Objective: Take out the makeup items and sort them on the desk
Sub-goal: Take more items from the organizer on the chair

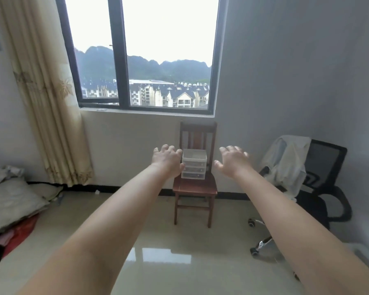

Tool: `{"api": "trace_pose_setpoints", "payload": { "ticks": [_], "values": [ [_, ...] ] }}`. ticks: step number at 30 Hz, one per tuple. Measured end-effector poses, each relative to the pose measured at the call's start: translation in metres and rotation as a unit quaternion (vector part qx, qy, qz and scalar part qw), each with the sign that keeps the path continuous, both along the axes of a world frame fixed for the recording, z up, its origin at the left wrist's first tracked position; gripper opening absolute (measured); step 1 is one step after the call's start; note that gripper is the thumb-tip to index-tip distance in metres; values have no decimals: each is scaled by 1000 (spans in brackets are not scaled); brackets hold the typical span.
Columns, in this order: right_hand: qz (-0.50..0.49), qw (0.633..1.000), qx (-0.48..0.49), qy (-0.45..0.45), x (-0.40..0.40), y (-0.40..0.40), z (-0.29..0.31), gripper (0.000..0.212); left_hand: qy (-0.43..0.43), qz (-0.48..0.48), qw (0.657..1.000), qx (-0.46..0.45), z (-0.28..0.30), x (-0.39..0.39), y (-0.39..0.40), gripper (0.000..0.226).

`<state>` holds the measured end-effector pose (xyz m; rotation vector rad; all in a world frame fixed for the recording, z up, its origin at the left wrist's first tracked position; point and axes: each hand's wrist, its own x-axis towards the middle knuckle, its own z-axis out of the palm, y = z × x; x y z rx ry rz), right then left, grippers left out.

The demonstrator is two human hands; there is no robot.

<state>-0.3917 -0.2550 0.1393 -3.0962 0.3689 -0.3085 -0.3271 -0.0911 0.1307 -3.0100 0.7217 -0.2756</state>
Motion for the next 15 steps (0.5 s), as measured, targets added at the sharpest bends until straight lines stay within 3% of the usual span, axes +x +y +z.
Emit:
{"api": "trace_pose_setpoints", "payload": {
  "ticks": [15],
  "values": [
    [30, 999, -5, 41, 406, -171, -53, 46, 40, 35, 998, 29, -47, 391, -171, 48]
  ]
}}
